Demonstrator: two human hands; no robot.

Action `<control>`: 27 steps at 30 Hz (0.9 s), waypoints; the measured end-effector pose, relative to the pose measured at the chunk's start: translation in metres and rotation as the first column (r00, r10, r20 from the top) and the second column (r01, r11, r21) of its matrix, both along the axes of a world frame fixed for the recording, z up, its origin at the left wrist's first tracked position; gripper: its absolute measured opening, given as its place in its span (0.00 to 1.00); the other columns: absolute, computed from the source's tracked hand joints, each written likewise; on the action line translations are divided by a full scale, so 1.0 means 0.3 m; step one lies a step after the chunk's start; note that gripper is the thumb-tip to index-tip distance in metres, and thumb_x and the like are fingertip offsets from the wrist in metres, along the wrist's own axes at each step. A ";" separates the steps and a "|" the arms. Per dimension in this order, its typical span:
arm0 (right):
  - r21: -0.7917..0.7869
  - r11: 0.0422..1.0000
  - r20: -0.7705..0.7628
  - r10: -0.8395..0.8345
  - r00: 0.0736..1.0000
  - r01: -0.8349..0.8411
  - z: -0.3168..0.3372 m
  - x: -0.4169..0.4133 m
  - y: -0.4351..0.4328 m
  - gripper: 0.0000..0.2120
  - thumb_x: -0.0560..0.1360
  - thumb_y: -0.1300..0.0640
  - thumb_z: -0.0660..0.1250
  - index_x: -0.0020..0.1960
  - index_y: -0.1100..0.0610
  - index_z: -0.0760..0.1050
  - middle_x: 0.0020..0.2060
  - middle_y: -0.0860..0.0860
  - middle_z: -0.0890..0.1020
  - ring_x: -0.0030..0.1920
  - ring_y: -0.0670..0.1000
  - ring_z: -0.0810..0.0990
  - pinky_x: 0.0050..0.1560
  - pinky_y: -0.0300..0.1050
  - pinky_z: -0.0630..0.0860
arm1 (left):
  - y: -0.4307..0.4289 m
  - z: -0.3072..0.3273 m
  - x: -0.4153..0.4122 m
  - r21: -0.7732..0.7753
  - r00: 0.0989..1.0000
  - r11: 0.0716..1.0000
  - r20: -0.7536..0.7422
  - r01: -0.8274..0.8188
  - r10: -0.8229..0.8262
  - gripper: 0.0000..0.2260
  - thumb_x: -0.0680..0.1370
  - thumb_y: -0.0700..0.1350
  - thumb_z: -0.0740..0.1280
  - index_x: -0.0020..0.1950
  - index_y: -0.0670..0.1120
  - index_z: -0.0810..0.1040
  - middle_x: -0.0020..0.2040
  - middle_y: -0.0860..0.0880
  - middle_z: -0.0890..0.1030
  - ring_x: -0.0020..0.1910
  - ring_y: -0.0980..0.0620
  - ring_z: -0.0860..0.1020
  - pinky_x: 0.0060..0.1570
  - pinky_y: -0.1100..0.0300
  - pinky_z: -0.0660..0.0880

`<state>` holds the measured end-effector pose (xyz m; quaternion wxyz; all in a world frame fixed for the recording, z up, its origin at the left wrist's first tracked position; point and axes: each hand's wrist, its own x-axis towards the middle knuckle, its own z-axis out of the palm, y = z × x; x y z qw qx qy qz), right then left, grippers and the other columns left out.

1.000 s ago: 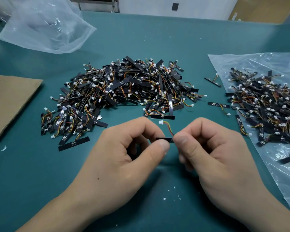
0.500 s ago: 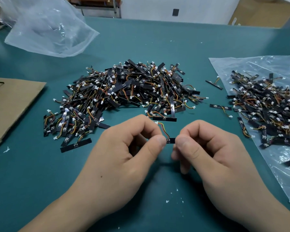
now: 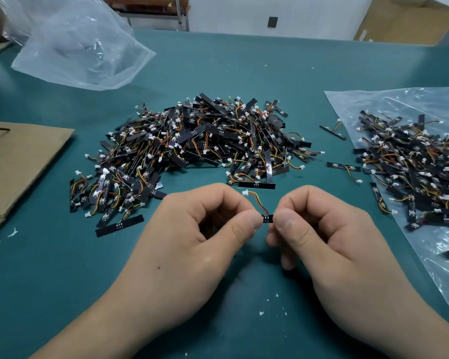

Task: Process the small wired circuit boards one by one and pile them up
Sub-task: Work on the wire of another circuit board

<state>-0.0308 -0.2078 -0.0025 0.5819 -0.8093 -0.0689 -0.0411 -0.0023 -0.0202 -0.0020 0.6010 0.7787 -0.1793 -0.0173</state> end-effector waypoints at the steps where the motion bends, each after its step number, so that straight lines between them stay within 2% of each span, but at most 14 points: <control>1: 0.009 1.000 0.001 -0.003 1.000 0.003 -0.001 0.000 -0.001 0.06 0.78 0.47 0.66 0.45 0.47 0.77 0.37 0.47 0.85 0.30 0.45 0.79 0.34 0.36 0.77 | 0.000 0.000 0.000 -0.004 1.000 1.000 0.001 -0.002 0.002 0.11 0.74 0.59 0.69 0.45 0.53 0.82 0.34 0.51 0.81 0.33 0.43 0.79 0.32 0.49 0.75; 6: -0.001 1.000 0.007 -0.002 1.000 0.002 0.000 0.001 -0.003 0.10 0.77 0.42 0.65 0.46 0.47 0.77 0.37 0.47 0.85 0.29 0.46 0.80 0.34 0.35 0.77 | 0.000 -0.003 0.003 -0.029 1.000 1.000 -0.014 -0.008 0.007 0.12 0.73 0.59 0.69 0.44 0.52 0.83 0.34 0.49 0.81 0.33 0.43 0.79 0.32 0.50 0.74; 15: 0.015 1.000 0.003 0.017 1.000 -0.017 -0.004 0.003 -0.008 0.07 0.78 0.45 0.66 0.45 0.47 0.77 0.37 0.48 0.85 0.30 0.46 0.80 0.34 0.35 0.76 | 0.001 0.000 0.000 -0.063 1.000 0.998 -0.027 -0.002 0.000 0.12 0.72 0.59 0.70 0.44 0.52 0.83 0.33 0.47 0.81 0.33 0.42 0.77 0.31 0.52 0.72; 20: 0.006 1.000 -0.008 0.028 1.000 -0.028 -0.001 -0.002 -0.009 0.12 0.75 0.40 0.63 0.45 0.47 0.77 0.36 0.48 0.84 0.31 0.48 0.80 0.35 0.39 0.78 | -0.002 0.002 -0.003 -0.100 0.999 0.995 -0.035 -0.003 0.000 0.12 0.72 0.59 0.71 0.43 0.51 0.84 0.33 0.47 0.81 0.33 0.40 0.76 0.31 0.50 0.71; 22: -0.027 1.000 0.000 0.012 1.000 -0.012 -0.001 -0.005 -0.008 0.13 0.75 0.39 0.63 0.45 0.48 0.76 0.35 0.49 0.83 0.32 0.50 0.79 0.35 0.46 0.78 | -0.004 0.001 -0.003 -0.103 0.999 0.995 -0.035 -0.003 0.000 0.12 0.72 0.59 0.71 0.43 0.51 0.84 0.33 0.46 0.81 0.32 0.40 0.76 0.31 0.51 0.71; 24: -0.101 0.995 0.018 0.005 1.000 -0.003 0.001 -0.009 -0.004 0.15 0.76 0.37 0.61 0.44 0.48 0.75 0.32 0.52 0.80 0.32 0.53 0.77 0.36 0.52 0.75 | -0.003 0.004 -0.004 -0.107 0.999 0.994 -0.035 -0.012 0.008 0.12 0.71 0.59 0.71 0.43 0.51 0.84 0.33 0.46 0.81 0.31 0.42 0.76 0.30 0.52 0.71; 27: -0.132 0.991 0.036 0.027 0.999 -0.022 0.008 -0.014 -0.003 0.17 0.77 0.39 0.60 0.38 0.51 0.72 0.30 0.55 0.75 0.31 0.53 0.72 0.34 0.52 0.70 | -0.003 0.005 -0.004 -0.085 0.999 0.996 -0.028 -0.019 0.016 0.11 0.72 0.59 0.70 0.43 0.53 0.84 0.33 0.48 0.81 0.30 0.46 0.77 0.30 0.54 0.72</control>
